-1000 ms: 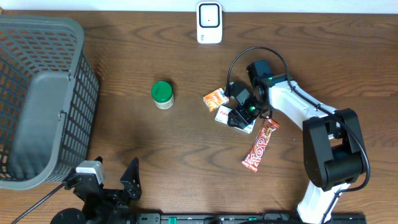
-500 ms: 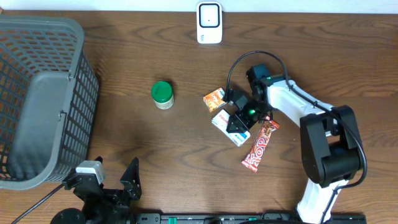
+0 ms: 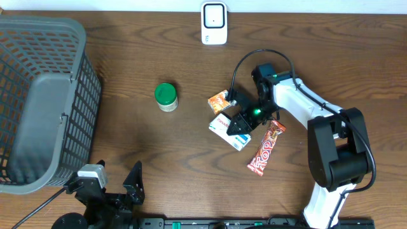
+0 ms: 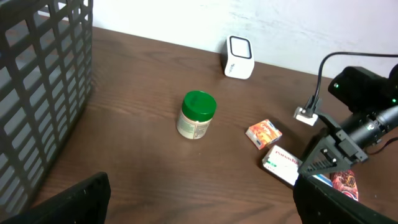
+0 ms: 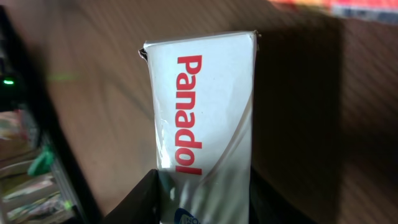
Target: Scan the item barcode
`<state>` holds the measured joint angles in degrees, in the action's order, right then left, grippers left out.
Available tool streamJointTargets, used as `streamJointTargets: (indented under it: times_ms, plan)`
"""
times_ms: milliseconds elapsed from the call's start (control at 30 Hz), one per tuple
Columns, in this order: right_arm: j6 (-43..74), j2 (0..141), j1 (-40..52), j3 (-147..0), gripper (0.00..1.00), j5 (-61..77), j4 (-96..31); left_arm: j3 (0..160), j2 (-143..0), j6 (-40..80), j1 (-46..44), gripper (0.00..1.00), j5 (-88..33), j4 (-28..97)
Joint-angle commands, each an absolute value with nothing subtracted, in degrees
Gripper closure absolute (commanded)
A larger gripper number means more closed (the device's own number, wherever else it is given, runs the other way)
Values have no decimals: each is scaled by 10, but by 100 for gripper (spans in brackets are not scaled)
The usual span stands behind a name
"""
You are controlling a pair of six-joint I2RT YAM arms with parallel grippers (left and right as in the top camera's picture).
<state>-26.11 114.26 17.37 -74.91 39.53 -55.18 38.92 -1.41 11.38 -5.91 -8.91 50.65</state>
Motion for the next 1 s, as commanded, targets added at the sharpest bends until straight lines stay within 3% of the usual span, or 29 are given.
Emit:
streamJointTargets:
  times_ms: [0,333,600,667,733,967]
  plan:
    - [-262,1147,173,-780,63,456,-569,388,-14,113,-62,6,-96,506]
    - [-262,1147,173,-788,62,550,-619,388,-14,113,-62,6,-96,506]
    - [-262,1147,184,-788,41,477,-618,388,-14,113,-62,6,-96,506]
    - [-223,1147,213,-788,23,375,-587,388,-14,113,-62,6,-96,506]
    - [-161,1147,249,-788,20,248,-561,388,-14,113,-62,6,-96,506]
    - [-117,1147,383,-787,15,16,-529,388,-14,113,-62,6,-96,506]
